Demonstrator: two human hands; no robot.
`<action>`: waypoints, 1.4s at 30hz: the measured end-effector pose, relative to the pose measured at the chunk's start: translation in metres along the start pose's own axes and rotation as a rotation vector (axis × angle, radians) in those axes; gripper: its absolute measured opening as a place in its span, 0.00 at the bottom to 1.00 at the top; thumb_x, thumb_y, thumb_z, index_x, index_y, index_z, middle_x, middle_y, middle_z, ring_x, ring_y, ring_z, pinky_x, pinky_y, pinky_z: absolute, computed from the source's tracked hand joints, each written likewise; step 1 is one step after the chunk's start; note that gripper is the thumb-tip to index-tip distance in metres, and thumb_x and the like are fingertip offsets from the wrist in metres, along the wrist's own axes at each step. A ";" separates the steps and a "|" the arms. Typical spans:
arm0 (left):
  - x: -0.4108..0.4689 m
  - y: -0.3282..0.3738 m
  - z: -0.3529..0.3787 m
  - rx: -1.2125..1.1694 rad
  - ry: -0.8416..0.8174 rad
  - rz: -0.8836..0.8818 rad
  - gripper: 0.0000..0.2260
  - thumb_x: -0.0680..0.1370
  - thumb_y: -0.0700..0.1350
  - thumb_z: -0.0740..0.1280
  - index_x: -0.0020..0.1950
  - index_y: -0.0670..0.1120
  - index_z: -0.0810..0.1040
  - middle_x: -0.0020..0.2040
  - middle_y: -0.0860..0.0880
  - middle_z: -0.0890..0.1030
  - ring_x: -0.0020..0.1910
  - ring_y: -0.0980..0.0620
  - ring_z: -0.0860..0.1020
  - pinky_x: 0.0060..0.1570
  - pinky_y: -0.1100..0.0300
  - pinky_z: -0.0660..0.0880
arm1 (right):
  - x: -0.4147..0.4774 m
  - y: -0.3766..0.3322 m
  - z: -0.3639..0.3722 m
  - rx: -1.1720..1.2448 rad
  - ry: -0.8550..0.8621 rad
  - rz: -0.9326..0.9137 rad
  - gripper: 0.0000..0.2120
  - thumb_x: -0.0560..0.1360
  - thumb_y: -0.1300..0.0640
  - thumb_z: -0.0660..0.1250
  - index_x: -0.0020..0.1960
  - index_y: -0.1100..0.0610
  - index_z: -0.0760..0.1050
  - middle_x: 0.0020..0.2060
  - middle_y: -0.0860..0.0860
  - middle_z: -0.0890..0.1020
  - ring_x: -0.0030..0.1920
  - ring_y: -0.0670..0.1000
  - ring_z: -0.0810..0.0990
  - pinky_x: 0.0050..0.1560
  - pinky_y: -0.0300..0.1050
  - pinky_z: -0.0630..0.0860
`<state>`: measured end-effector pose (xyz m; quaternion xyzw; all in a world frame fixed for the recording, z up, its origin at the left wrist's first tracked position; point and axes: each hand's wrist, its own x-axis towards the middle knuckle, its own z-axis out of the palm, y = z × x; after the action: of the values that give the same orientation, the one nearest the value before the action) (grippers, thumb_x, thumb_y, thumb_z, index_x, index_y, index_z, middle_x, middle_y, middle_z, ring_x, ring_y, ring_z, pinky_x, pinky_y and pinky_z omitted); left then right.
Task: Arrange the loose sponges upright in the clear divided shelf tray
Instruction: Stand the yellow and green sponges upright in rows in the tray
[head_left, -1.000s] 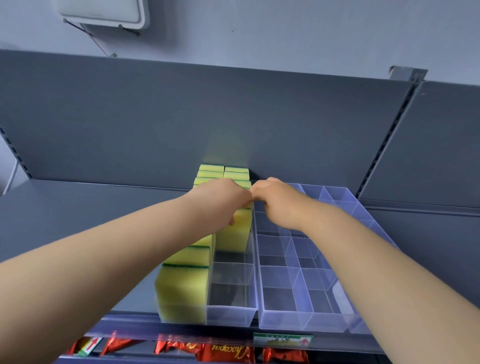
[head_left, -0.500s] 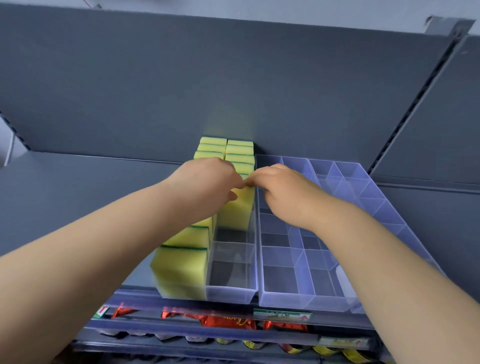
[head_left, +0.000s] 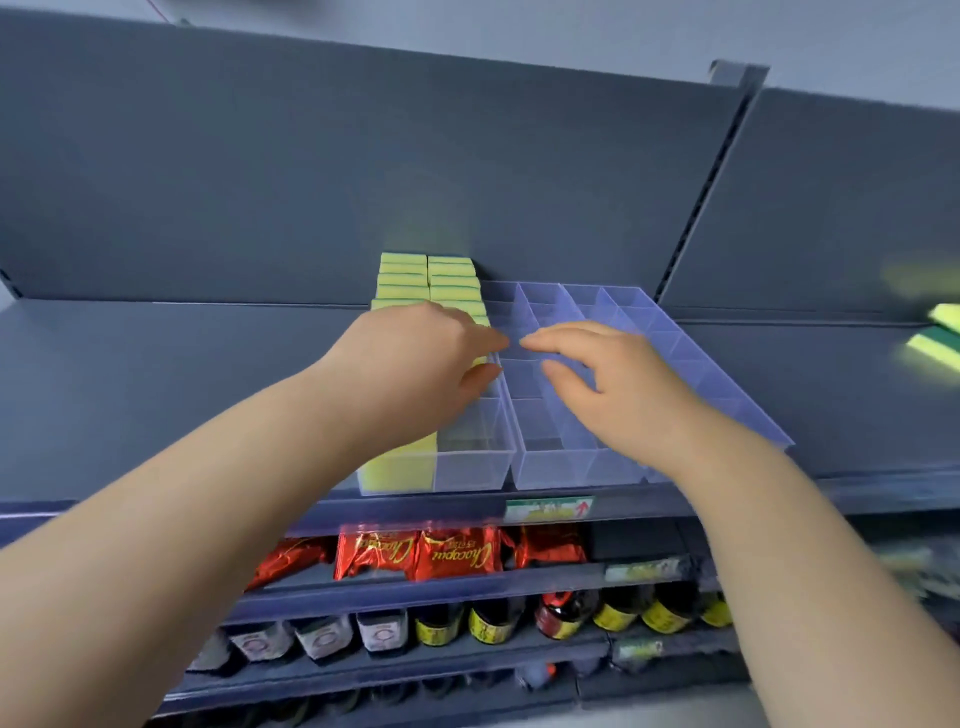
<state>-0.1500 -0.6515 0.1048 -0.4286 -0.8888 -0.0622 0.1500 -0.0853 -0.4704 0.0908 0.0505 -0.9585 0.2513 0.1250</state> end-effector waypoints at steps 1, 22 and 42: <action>-0.003 0.005 0.002 0.007 0.007 0.029 0.15 0.80 0.53 0.55 0.65 0.56 0.71 0.55 0.54 0.78 0.56 0.49 0.75 0.48 0.53 0.75 | -0.013 -0.001 0.003 0.001 0.045 0.027 0.15 0.79 0.58 0.59 0.63 0.50 0.74 0.58 0.39 0.74 0.62 0.40 0.69 0.61 0.30 0.61; 0.043 0.320 0.129 -0.261 0.014 0.468 0.14 0.67 0.44 0.68 0.52 0.47 0.81 0.40 0.49 0.82 0.38 0.46 0.81 0.36 0.55 0.77 | -0.302 0.170 -0.049 -0.055 0.470 0.692 0.13 0.76 0.57 0.62 0.61 0.51 0.76 0.58 0.46 0.77 0.55 0.45 0.74 0.55 0.41 0.71; 0.223 0.564 0.196 -0.406 -0.039 0.382 0.16 0.75 0.45 0.67 0.64 0.48 0.76 0.55 0.49 0.81 0.54 0.44 0.79 0.44 0.53 0.77 | -0.423 0.396 -0.202 -0.073 0.395 0.876 0.15 0.78 0.51 0.59 0.64 0.48 0.72 0.60 0.43 0.75 0.60 0.41 0.71 0.54 0.30 0.64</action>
<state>0.1172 -0.0860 -0.0197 -0.6106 -0.7641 -0.2014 0.0532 0.3023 -0.0122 -0.0364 -0.4113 -0.8556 0.2513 0.1888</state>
